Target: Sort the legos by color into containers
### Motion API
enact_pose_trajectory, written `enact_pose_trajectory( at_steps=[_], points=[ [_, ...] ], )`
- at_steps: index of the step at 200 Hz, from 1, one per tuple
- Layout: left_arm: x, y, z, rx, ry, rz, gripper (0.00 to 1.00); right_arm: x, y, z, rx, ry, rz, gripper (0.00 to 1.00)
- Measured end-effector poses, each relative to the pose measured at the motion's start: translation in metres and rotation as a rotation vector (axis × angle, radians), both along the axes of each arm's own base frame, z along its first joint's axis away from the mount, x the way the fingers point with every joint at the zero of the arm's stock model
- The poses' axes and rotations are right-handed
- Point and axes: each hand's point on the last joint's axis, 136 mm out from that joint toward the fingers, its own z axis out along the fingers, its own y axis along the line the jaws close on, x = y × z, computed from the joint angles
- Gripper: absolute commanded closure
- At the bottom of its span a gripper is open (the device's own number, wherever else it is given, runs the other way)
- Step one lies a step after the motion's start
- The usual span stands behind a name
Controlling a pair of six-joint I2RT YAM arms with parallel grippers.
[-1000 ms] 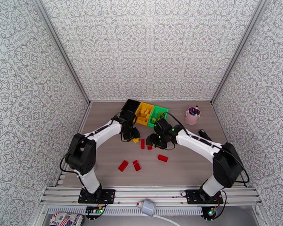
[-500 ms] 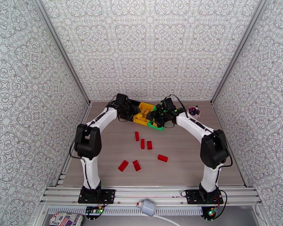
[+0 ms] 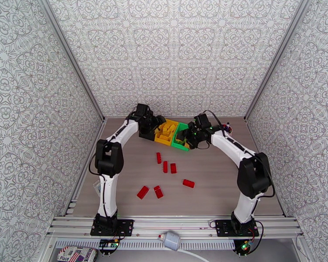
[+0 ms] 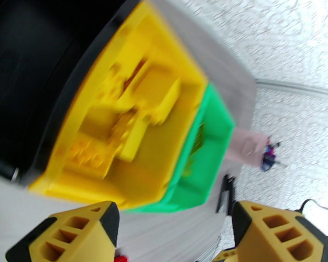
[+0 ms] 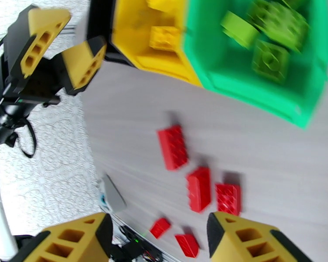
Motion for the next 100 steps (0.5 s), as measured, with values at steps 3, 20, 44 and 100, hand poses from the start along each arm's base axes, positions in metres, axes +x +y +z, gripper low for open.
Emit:
enact_pose_trajectory(
  at_steps=[3,20,44,100],
  points=[
    [-0.005,0.001,0.000,0.014,0.001,-0.003,0.24,-0.003,-0.002,-0.001,-0.007,0.001,-0.003,0.37],
    [-0.034,0.006,0.001,0.083,0.014,-0.018,0.23,-0.018,-0.011,-0.004,-0.033,0.009,-0.004,0.37],
    [-0.080,0.012,0.008,0.185,0.010,-0.047,0.20,-0.041,-0.017,-0.009,-0.072,0.015,0.008,0.37],
    [-0.197,0.053,-0.029,0.436,0.112,-0.068,0.14,-0.114,0.012,-0.025,-0.165,0.012,0.155,0.37]
  ],
)
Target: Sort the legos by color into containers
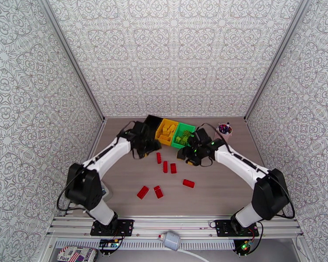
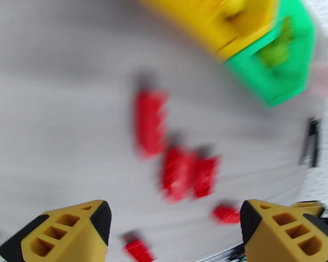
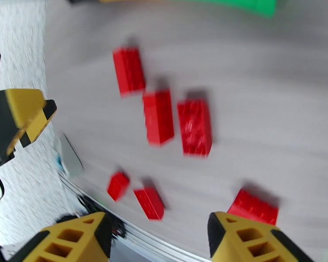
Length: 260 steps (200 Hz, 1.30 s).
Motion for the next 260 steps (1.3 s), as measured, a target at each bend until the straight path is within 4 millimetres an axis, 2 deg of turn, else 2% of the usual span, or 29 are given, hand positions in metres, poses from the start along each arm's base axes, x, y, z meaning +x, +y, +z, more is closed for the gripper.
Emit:
enact_pose_trajectory(
  at_steps=[31,46,64,84,110,154,194,260],
  points=[
    [-0.068,0.022,-0.033,0.087,0.081,0.005,0.12,-0.040,0.012,-0.011,-0.052,-0.003,0.075,0.37],
    [-0.093,0.032,-0.047,0.109,0.111,0.018,0.11,-0.058,0.015,-0.013,-0.069,-0.012,0.102,0.37],
    [-0.116,0.039,-0.063,0.126,0.142,0.024,0.11,-0.078,0.015,-0.015,-0.083,-0.016,0.122,0.37],
    [-0.132,0.038,-0.078,0.139,0.164,0.009,0.11,-0.097,0.011,-0.020,-0.096,-0.017,0.126,0.37],
    [-0.142,0.026,-0.087,0.137,0.151,-0.049,0.11,-0.109,0.000,-0.020,-0.100,-0.027,0.101,0.37],
    [-0.152,0.010,-0.093,0.131,0.133,-0.111,0.18,-0.113,-0.013,-0.008,-0.069,-0.058,0.033,0.37],
    [-0.158,0.014,-0.100,0.184,0.151,-0.095,0.29,-0.117,-0.020,-0.008,-0.064,-0.060,0.000,0.37],
    [-0.161,0.023,-0.111,0.244,0.185,-0.046,0.45,-0.118,-0.019,-0.011,-0.069,-0.053,0.000,0.37]
  ],
)
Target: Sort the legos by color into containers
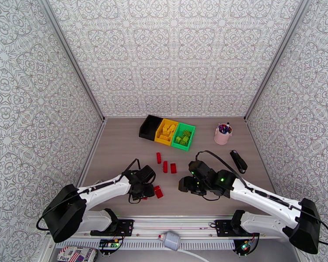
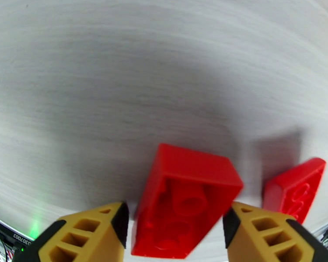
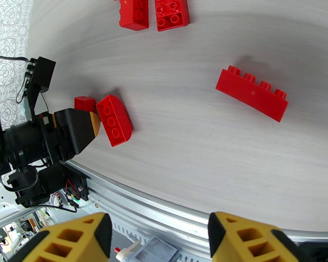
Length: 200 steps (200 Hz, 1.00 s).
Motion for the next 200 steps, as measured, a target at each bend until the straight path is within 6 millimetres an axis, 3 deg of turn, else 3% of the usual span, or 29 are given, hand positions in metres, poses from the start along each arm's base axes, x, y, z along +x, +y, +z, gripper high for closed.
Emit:
enact_pose_trajectory(
  at_steps=[40,76,103,142,168,200],
  points=[
    [-0.001,0.007,-0.002,0.059,0.026,0.010,0.63,0.001,0.002,-0.007,-0.018,0.012,0.002,0.38],
    [-0.001,0.006,-0.001,0.065,0.028,0.008,0.67,0.006,0.008,-0.019,-0.077,0.036,0.022,0.37],
    [0.004,-0.001,0.005,0.032,0.013,0.013,0.68,0.022,0.020,-0.013,-0.101,0.022,0.040,0.37],
    [0.043,-0.018,0.042,-0.084,-0.074,0.064,0.69,0.064,0.023,0.000,-0.149,0.035,-0.013,0.35],
    [0.070,-0.022,0.067,-0.150,-0.126,0.100,0.69,0.090,0.023,0.008,-0.198,0.037,-0.019,0.41],
    [0.101,-0.024,0.094,-0.221,-0.174,0.130,0.69,0.115,0.023,0.019,-0.249,-0.024,-0.007,0.40]
  ],
)
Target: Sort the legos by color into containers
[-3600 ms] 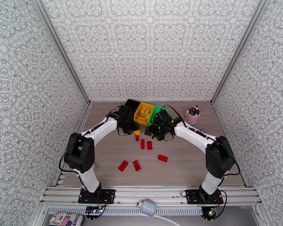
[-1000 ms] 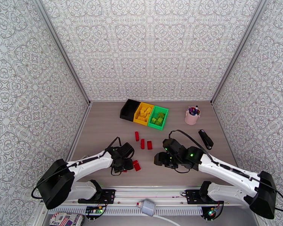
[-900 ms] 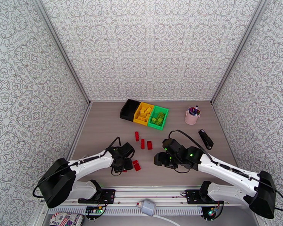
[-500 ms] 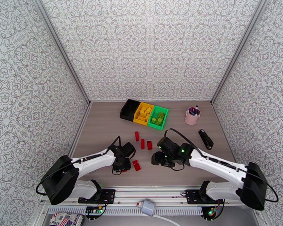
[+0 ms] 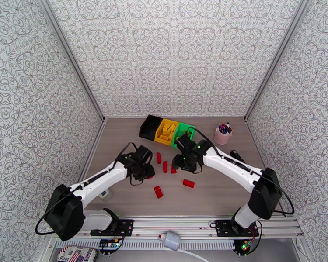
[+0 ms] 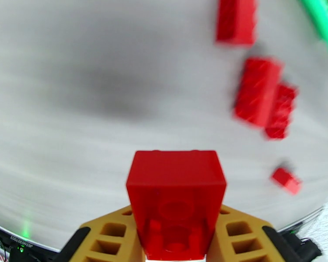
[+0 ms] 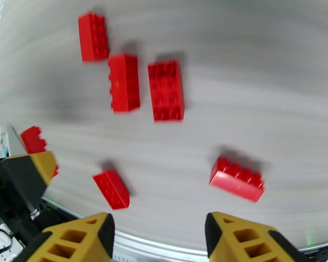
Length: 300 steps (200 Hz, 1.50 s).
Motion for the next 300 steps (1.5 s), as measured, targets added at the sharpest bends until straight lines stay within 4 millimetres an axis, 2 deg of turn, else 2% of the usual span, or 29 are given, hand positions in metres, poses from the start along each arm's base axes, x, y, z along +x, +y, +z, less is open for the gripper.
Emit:
enact_pose_trajectory(
  at_steps=[33,56,63,83,110,137,171,216,229,245,265,300],
  points=[
    [0.031,-0.006,0.014,-0.059,-0.017,0.016,0.69,0.018,-0.002,0.001,0.002,0.000,0.013,0.40],
    [0.054,-0.013,0.017,-0.098,-0.010,0.019,0.70,0.037,-0.008,-0.004,0.053,0.023,0.002,0.26],
    [0.062,-0.015,0.017,-0.109,-0.007,0.021,0.71,0.043,-0.010,-0.004,0.066,0.020,-0.005,0.24],
    [0.087,-0.026,0.018,-0.144,-0.005,0.016,0.71,0.056,-0.014,0.003,0.096,0.006,-0.013,0.25],
    [0.127,-0.040,0.022,-0.195,-0.022,0.004,0.72,0.081,-0.007,0.022,0.153,-0.034,0.003,0.29],
    [0.169,-0.046,0.026,-0.243,-0.043,0.018,0.73,0.097,-0.012,0.022,0.191,-0.026,-0.015,0.30],
    [0.221,-0.032,0.033,-0.292,-0.087,0.066,0.73,0.110,-0.023,0.013,0.212,0.009,-0.051,0.32],
    [0.289,0.009,0.045,-0.358,-0.165,0.172,0.69,0.121,-0.018,0.011,0.242,0.027,-0.050,0.33],
    [0.304,0.018,0.040,-0.372,-0.174,0.196,0.64,0.123,-0.016,0.013,0.248,0.025,-0.047,0.33],
    [0.322,0.028,0.031,-0.387,-0.177,0.219,0.45,0.126,-0.014,0.017,0.255,0.017,-0.045,0.33],
    [0.334,0.033,0.020,-0.395,-0.169,0.231,0.31,0.129,-0.013,0.023,0.261,0.005,-0.044,0.33],
    [0.334,0.026,0.023,-0.405,-0.169,0.202,0.29,0.129,-0.013,0.023,0.260,0.007,-0.044,0.33]
  ],
)
